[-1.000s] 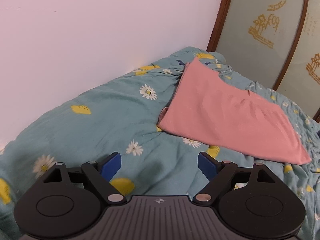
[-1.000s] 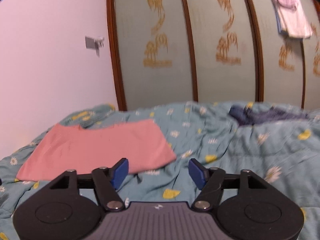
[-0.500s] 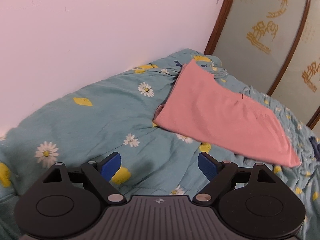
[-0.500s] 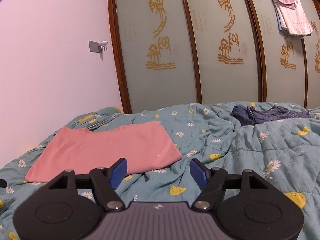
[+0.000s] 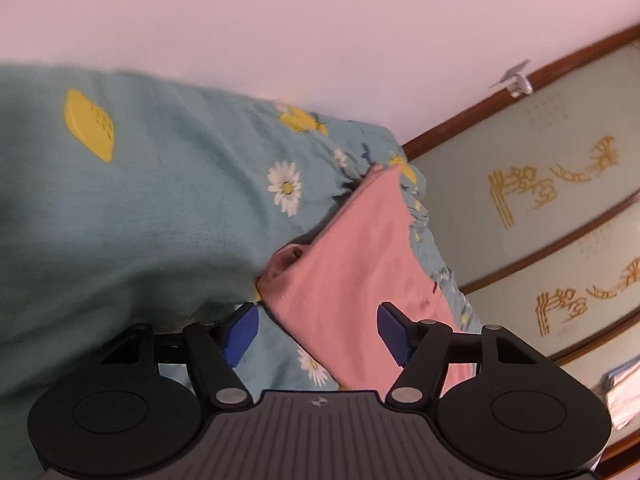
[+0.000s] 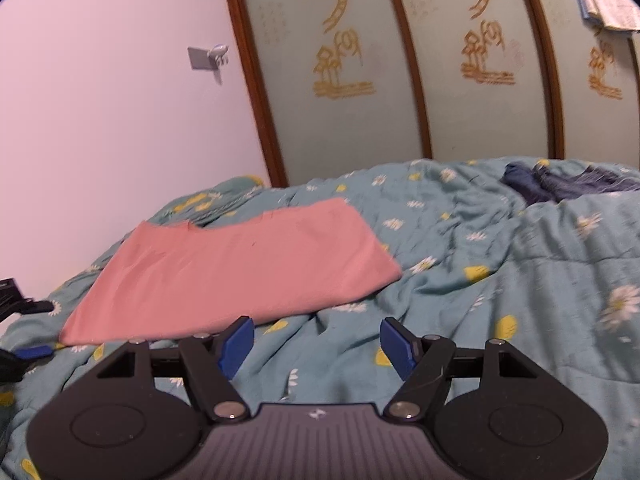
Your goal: Fold clothes
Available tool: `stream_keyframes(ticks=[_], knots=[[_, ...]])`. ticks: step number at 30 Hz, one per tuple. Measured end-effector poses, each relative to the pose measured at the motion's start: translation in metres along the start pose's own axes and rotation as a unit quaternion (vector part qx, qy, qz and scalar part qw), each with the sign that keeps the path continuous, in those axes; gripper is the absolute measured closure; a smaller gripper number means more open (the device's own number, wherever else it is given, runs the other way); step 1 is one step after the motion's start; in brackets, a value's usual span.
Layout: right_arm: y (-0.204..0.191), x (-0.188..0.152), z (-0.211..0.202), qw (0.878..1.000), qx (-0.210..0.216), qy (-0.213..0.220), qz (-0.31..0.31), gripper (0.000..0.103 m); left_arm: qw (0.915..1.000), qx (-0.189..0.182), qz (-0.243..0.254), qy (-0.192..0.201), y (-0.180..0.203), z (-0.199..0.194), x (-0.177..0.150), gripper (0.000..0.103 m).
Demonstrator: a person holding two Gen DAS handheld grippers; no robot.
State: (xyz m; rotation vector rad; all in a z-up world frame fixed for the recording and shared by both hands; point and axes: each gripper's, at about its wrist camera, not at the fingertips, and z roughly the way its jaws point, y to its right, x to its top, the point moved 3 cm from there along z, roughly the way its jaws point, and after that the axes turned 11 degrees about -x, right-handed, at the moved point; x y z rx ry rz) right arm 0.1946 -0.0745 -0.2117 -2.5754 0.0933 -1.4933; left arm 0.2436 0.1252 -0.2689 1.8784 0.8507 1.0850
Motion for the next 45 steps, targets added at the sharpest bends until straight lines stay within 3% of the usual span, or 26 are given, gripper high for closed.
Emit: stream_keyframes(ticks=[3,12,14,16,17,23,26,28,31,34,37,40,42,45], knots=[[-0.005,-0.002,0.008,1.0,0.017,-0.006,-0.002,0.034,0.9994,-0.016,-0.03,0.003,-0.007,0.011,-0.002,0.038],[-0.014,-0.005,0.021,0.999,0.046,-0.024,0.0,0.034,0.997,-0.034,-0.05,0.049,-0.013,0.035,-0.001,0.038],[-0.014,-0.004,0.022,0.999,0.048,-0.025,0.005,0.034,0.9951,-0.052,-0.055,0.064,-0.008,0.034,-0.001,0.053],[-0.013,-0.003,0.023,0.998,0.05,-0.026,0.01,0.034,0.9959,-0.052,-0.042,0.061,-0.003,0.034,0.0,0.09],[-0.013,-0.003,0.024,0.998,0.051,-0.027,0.013,0.034,0.9968,-0.044,-0.032,0.058,0.0,0.035,0.0,0.094],[-0.018,0.005,0.02,0.997,0.07,-0.022,0.015,0.034,0.9988,0.023,0.008,0.042,-0.002,0.045,0.0,0.094],[-0.026,0.013,0.013,0.997,0.081,-0.009,0.008,0.034,0.9984,0.03,0.001,0.048,-0.006,0.046,-0.001,0.095],[-0.035,0.025,0.011,0.996,0.093,-0.002,0.0,0.034,0.9968,0.04,0.044,0.053,0.006,0.045,-0.004,0.098],[-0.051,0.053,0.011,0.991,0.133,0.006,-0.016,0.033,0.9888,0.043,0.132,0.055,0.032,0.044,-0.011,0.098],[-0.073,0.093,0.022,0.983,0.181,-0.011,-0.03,0.029,0.9776,0.012,0.201,0.061,0.062,0.04,-0.021,0.098],[-0.123,0.151,0.059,0.967,0.224,-0.114,-0.043,0.026,0.9662,-0.001,0.252,0.054,0.078,0.043,-0.029,0.098],[-0.173,0.184,0.094,0.95,0.226,-0.202,-0.072,0.026,0.9479,-0.009,0.316,0.041,0.091,0.047,-0.044,0.098],[-0.214,0.194,0.119,0.944,0.193,-0.241,-0.12,0.027,0.9408,-0.013,0.337,0.037,0.091,0.046,-0.049,0.098],[-0.27,0.198,0.151,0.933,0.144,-0.267,-0.196,0.027,0.9334,-0.02,0.356,0.036,0.093,0.045,-0.054,0.098]])
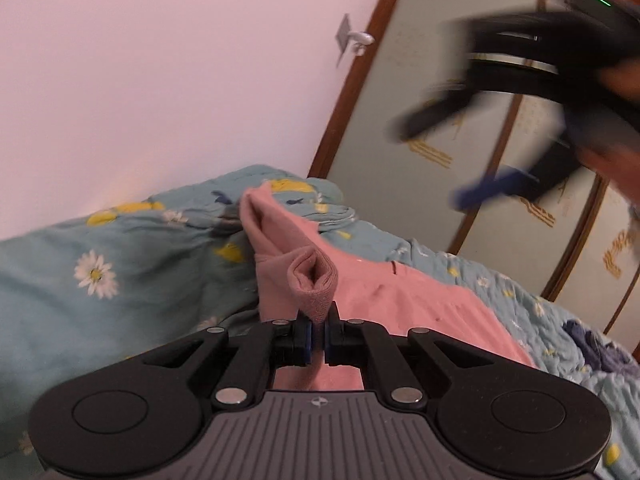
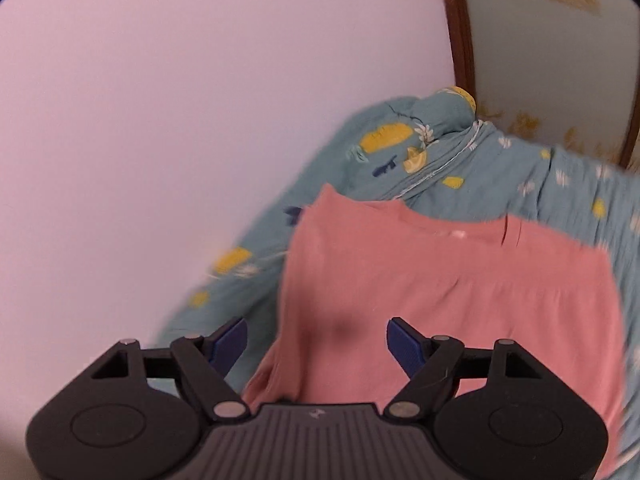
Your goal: Fold clothes
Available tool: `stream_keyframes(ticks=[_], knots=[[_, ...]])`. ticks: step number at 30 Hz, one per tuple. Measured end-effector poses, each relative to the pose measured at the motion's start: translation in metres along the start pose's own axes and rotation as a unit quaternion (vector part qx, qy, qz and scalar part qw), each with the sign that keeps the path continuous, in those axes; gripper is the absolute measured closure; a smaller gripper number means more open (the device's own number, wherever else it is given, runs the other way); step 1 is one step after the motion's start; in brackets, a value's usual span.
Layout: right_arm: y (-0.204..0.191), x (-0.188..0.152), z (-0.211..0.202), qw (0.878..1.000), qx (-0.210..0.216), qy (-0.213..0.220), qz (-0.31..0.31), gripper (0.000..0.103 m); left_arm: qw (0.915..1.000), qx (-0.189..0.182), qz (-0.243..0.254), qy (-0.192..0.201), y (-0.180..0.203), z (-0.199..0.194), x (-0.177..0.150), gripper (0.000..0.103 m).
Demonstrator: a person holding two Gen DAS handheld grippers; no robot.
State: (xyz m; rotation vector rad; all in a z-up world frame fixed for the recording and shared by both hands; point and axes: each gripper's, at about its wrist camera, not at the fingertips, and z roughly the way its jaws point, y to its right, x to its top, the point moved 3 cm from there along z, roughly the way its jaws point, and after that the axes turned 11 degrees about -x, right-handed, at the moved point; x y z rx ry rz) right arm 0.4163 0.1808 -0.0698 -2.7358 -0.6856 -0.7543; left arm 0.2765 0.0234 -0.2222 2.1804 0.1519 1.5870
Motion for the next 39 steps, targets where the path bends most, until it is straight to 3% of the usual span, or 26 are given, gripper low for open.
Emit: stream_keyframes(ticks=[6,8,12,15,17,25,33,35,36,37,39], knots=[[-0.072,0.028,0.067,0.993,-0.074,-0.058,-0.077,0.031,0.9999,-0.013,-0.007,0.006,-0.005,-0.003,-0.003,0.098],[-0.086,0.022,0.084,0.987,-0.095,-0.081,-0.099,0.044,0.9997,-0.016,-0.019,0.009,-0.009,-0.003,-0.002,0.098],[-0.103,0.008,0.104,0.98,-0.109,-0.113,-0.126,0.094,0.9989,-0.02,-0.04,0.014,-0.016,0.002,-0.001,0.098],[-0.103,0.002,0.104,0.975,-0.131,-0.099,-0.152,0.096,0.9986,-0.02,-0.047,0.013,-0.018,0.004,-0.001,0.098],[-0.095,0.002,0.1,0.978,-0.124,-0.091,-0.141,0.096,0.9987,-0.023,-0.043,0.014,-0.016,0.004,0.0,0.098],[-0.019,0.005,0.048,0.995,-0.069,-0.042,-0.052,0.096,0.9981,-0.059,-0.009,0.014,0.027,-0.002,0.02,0.098],[0.111,-0.002,-0.008,0.998,-0.048,0.021,0.022,0.098,0.9908,-0.134,0.008,-0.01,0.099,0.029,0.024,0.096],[0.153,-0.008,-0.009,0.997,-0.044,0.035,0.047,0.098,0.9884,-0.151,0.002,-0.015,0.118,0.04,0.022,0.079],[0.169,-0.012,-0.007,0.997,-0.044,0.04,0.058,0.098,0.9866,-0.162,-0.006,-0.019,0.128,0.046,0.019,0.059],[0.183,-0.017,-0.006,0.996,-0.044,0.043,0.07,0.098,0.9841,-0.175,-0.021,-0.024,0.136,0.051,0.016,0.049],[0.223,-0.034,0.006,0.992,-0.029,0.049,0.108,0.098,0.9785,-0.196,-0.038,-0.05,0.148,0.061,0.006,0.047]])
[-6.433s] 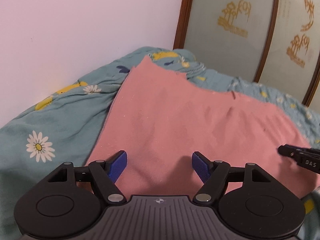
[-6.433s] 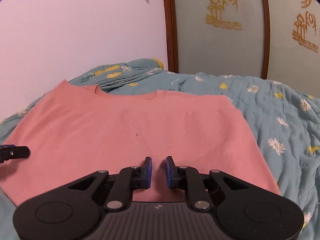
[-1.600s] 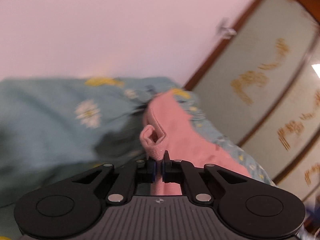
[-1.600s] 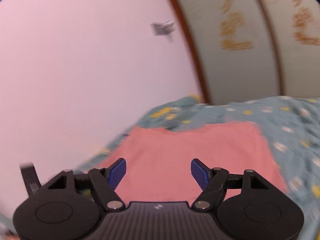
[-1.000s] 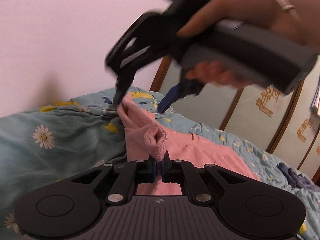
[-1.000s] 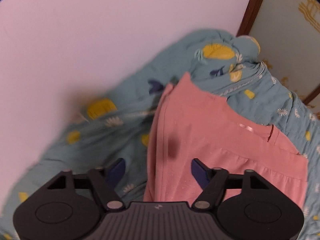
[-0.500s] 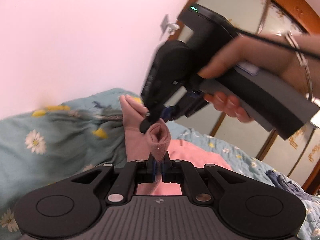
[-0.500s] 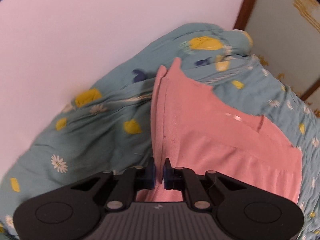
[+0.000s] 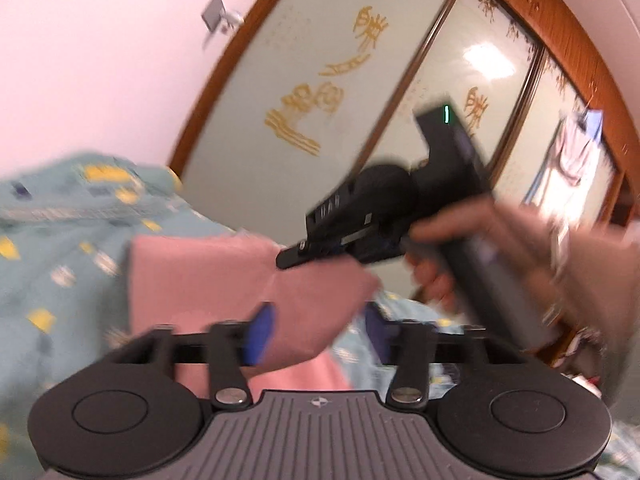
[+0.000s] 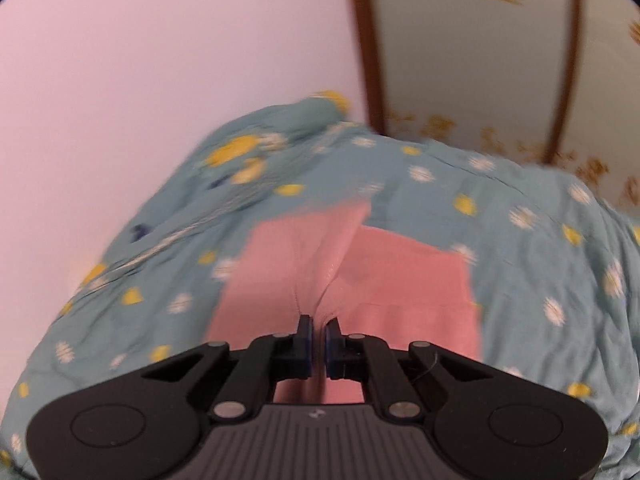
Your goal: Fold clothes
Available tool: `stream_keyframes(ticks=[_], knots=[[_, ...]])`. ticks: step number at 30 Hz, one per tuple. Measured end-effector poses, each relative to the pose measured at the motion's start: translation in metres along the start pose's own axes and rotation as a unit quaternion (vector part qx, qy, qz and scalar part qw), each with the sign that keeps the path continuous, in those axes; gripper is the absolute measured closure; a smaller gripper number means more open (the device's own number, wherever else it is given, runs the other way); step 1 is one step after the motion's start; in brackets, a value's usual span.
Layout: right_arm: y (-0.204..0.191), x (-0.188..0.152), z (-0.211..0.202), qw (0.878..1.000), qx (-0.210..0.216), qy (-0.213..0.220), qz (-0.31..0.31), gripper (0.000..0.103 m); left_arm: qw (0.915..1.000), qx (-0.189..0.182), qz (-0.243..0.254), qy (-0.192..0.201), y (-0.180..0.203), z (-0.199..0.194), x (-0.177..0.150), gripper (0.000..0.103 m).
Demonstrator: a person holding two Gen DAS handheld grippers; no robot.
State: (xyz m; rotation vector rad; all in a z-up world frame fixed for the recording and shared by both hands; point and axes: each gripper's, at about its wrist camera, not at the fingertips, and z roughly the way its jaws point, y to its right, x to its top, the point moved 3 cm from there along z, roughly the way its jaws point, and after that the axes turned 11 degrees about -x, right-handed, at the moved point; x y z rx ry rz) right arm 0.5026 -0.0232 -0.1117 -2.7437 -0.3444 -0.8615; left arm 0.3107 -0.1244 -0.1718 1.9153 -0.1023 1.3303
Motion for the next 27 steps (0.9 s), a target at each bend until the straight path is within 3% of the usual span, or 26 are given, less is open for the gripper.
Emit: stream_keyframes(ticks=[4,6,8,10,12,14,20,22,23,24,25,27], knots=[[0.051,-0.028,0.028,0.997,0.046,-0.005,0.064,0.098,0.9986,-0.019,-0.006,-0.048,0.001,0.003,-0.023,0.046],[0.069,-0.041,0.04,0.993,0.065,-0.007,0.094,0.097,0.9978,-0.002,0.004,-0.065,-0.009,-0.002,-0.033,0.045],[0.078,-0.048,0.048,0.99,0.074,-0.008,0.117,0.087,0.997,0.012,0.01,-0.076,-0.019,-0.008,-0.038,0.045],[0.092,-0.061,0.054,0.981,0.098,-0.021,0.163,0.069,0.9958,0.036,0.02,-0.081,-0.031,-0.014,-0.041,0.045],[0.102,-0.073,0.056,0.97,0.14,-0.03,0.197,0.059,0.9941,0.068,0.029,-0.079,-0.046,-0.018,-0.04,0.045],[0.108,-0.081,0.055,0.964,0.161,-0.029,0.209,0.055,0.9939,0.081,0.017,-0.073,-0.056,-0.019,-0.036,0.045],[0.114,-0.094,0.054,0.958,0.198,-0.035,0.203,0.046,0.9925,0.108,-0.035,-0.045,-0.088,-0.03,-0.027,0.045],[0.107,-0.092,0.056,0.961,0.198,-0.031,0.19,0.047,0.9916,0.111,-0.05,-0.043,-0.092,-0.032,-0.028,0.045],[0.1,-0.09,0.057,0.964,0.196,-0.03,0.175,0.054,0.9911,0.112,-0.058,-0.042,-0.095,-0.033,-0.028,0.045],[0.093,-0.088,0.056,0.969,0.19,-0.032,0.154,0.083,0.9905,0.113,-0.066,-0.042,-0.097,-0.034,-0.029,0.045],[0.088,-0.087,0.056,0.973,0.181,-0.037,0.14,0.092,0.9899,0.114,-0.072,-0.044,-0.099,-0.034,-0.03,0.045],[0.082,-0.083,0.05,0.978,0.16,-0.044,0.127,0.092,0.9898,0.112,-0.073,-0.049,-0.099,-0.035,-0.031,0.045]])
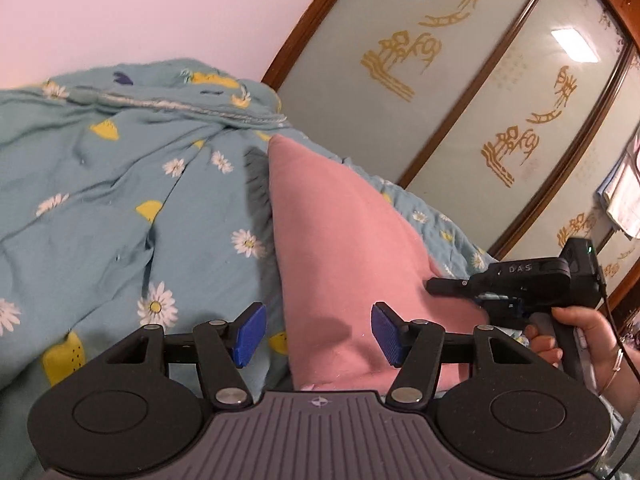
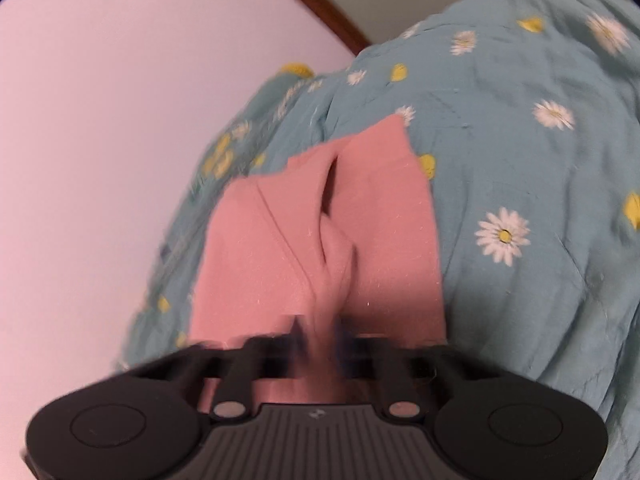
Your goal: Fold clothes
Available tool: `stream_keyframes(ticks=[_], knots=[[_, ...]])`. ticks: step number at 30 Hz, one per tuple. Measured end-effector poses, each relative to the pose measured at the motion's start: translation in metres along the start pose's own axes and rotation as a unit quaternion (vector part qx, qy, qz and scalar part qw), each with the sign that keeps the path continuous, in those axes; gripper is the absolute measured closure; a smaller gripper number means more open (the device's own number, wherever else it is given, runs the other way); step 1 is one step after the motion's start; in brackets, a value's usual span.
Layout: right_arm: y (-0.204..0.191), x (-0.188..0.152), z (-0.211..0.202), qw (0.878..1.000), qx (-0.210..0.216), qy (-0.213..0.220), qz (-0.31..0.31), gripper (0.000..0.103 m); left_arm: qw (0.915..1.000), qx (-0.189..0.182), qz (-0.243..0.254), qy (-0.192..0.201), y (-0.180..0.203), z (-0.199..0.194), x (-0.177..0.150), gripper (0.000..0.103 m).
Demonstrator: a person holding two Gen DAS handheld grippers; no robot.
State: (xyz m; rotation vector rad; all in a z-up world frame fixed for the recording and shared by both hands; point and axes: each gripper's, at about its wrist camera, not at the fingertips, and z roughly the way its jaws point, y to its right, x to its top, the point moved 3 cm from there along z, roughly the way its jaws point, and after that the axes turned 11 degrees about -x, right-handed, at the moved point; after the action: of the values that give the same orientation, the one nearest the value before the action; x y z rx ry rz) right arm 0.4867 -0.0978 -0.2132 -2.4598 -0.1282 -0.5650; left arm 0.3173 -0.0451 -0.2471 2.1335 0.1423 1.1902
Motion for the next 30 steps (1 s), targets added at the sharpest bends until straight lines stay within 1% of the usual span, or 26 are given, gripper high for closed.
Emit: stream_keyframes(ticks=[1,5,8,11,12,13,14,16,17,19,20,21,23,25,26,30], knots=[[-0.002,0.001,-0.005,1.0,-0.003,0.003,-0.003,0.093,1.0,-0.002,0.002,-0.003,0.001,0.0,0.0,0.045],[-0.002,0.008,-0.037,0.999,0.017,0.031,0.017,0.093,0.9996,-0.007,0.025,-0.01,0.008,0.002,-0.002,0.045],[0.01,0.0,-0.044,0.999,-0.004,0.025,0.035,0.093,0.9983,-0.001,0.053,-0.026,0.013,0.005,-0.007,0.045],[0.026,-0.015,-0.032,0.998,-0.042,0.007,0.045,0.092,0.9969,0.013,0.064,-0.045,0.012,0.01,-0.012,0.045],[0.032,-0.021,-0.027,0.998,-0.046,0.007,0.048,0.089,0.9967,0.015,0.063,-0.049,0.012,0.01,-0.013,0.045],[0.035,-0.024,-0.027,0.998,-0.045,0.012,0.05,0.084,0.9965,0.015,0.06,-0.056,0.011,0.008,-0.014,0.045],[0.035,-0.024,-0.03,0.998,-0.04,0.021,0.05,0.083,0.9963,0.015,0.058,-0.062,0.01,0.007,-0.014,0.045],[0.034,-0.02,-0.038,0.998,-0.044,0.03,0.04,0.064,0.9948,0.015,0.054,-0.085,0.01,-0.001,-0.01,0.045],[0.035,-0.015,-0.043,0.998,-0.05,0.034,0.029,0.062,0.9936,0.016,0.054,-0.097,0.011,-0.005,-0.008,0.045],[0.035,-0.003,-0.052,0.997,-0.061,0.045,0.007,0.061,0.9909,0.016,0.064,-0.117,0.013,-0.016,-0.003,0.045],[0.035,0.006,-0.053,0.998,-0.046,0.046,0.009,0.061,0.9906,0.015,0.062,-0.121,0.014,-0.022,0.001,0.045],[0.035,0.016,-0.053,0.998,-0.026,0.049,0.015,0.061,0.9923,0.011,0.05,-0.113,0.013,-0.026,0.003,0.045],[0.036,0.032,-0.047,0.998,0.002,0.052,0.029,0.062,0.9947,0.003,0.027,-0.099,0.01,-0.033,0.008,0.045],[0.036,0.048,-0.04,0.997,0.027,0.055,0.044,0.062,0.9974,-0.017,-0.018,-0.067,0.002,-0.034,0.008,0.045],[0.038,0.055,-0.034,0.997,0.033,0.052,0.052,0.062,0.9973,-0.02,-0.027,-0.066,0.0,-0.032,0.007,0.045],[0.052,0.066,0.0,0.996,0.041,0.007,0.078,0.062,0.9972,-0.022,-0.019,-0.069,-0.007,-0.025,0.008,0.045]])
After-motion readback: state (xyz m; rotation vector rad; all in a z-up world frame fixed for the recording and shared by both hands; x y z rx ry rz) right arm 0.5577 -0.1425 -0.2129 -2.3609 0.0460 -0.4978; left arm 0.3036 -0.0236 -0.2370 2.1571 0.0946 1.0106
